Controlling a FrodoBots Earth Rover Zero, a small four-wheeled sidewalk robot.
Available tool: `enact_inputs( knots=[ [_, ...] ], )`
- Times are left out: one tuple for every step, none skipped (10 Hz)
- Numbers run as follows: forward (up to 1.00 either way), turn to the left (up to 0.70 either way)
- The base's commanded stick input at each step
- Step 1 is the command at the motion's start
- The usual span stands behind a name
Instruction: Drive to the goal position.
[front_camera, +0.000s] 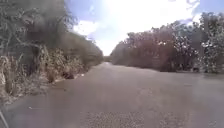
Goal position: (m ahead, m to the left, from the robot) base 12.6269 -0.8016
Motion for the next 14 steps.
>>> enact_inputs(
  knots=[
    [0.50, 0.00],
    [0.50, 0.00],
    [0.50, 0.00],
    [0.50, 0.00],
    [0.50, 0.00],
    [0.50, 0.00],
    [0.50, 0.00],
    [0.50, 0.00],
    [0.50, 0.00],
    [0.50, 0.00],
    [0.50, 0.00],
    [0.50, 0.00],
    [0.50, 0.00],
    [0.50, 0.00]
  ],
)
